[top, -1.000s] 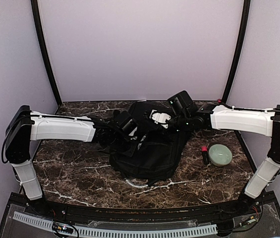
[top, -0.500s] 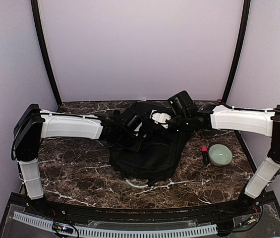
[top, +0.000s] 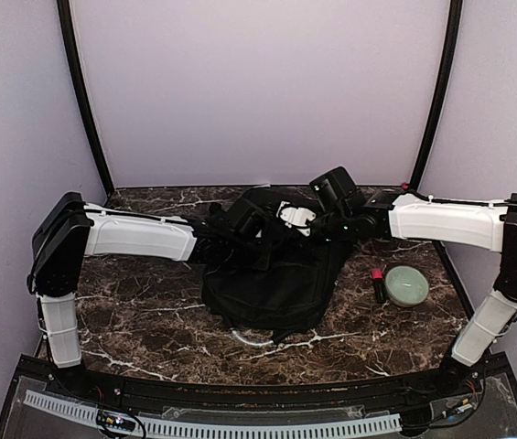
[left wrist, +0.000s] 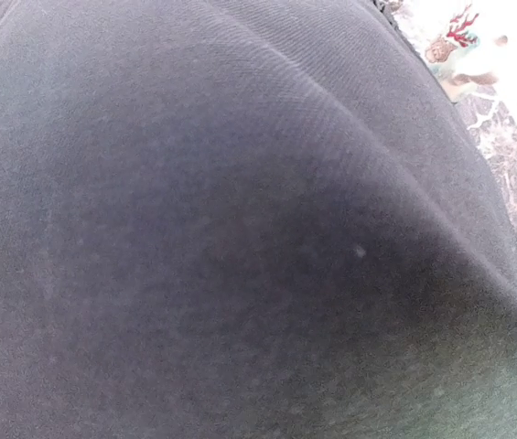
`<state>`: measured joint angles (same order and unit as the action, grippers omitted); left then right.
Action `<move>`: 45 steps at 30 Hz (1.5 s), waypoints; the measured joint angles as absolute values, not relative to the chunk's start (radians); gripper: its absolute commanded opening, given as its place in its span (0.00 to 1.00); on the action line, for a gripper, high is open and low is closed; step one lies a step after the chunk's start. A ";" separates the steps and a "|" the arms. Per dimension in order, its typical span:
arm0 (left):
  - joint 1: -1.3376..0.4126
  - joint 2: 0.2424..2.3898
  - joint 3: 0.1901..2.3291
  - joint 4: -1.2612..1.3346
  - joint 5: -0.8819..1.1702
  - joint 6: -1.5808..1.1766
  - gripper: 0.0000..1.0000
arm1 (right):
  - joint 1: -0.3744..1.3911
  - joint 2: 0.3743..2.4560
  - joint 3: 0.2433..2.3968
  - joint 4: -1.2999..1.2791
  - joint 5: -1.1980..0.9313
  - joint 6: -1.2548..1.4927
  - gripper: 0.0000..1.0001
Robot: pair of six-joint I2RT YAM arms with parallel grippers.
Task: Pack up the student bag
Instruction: Adjust the pen in the upper front pocket of the bag, then pass from the right arm to the left
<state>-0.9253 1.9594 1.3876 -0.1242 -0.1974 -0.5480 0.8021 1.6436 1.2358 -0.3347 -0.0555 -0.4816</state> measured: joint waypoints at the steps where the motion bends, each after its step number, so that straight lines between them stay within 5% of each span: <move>1: -0.926 1.959 1.388 -0.120 -0.193 -0.554 0.42 | 0.802 1.644 1.236 -0.334 -0.055 -0.482 0.00; 17: -1.007 1.521 1.280 -0.357 -0.153 -0.509 0.45 | 0.797 1.644 1.235 -0.338 -0.060 -0.486 0.00; 27: -0.999 1.679 1.277 -0.274 -0.158 0.150 0.47 | 0.784 1.645 1.231 -0.347 -0.083 -0.479 0.00; 45: -0.981 1.673 1.045 0.155 -0.187 0.530 0.47 | 0.753 1.646 1.224 -0.352 -0.126 -0.469 0.00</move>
<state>-0.9806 1.6733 1.0447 0.1555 -0.1871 0.5297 0.7528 1.6463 1.2240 -0.3523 -0.1265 -0.4686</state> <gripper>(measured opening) 0.469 0.009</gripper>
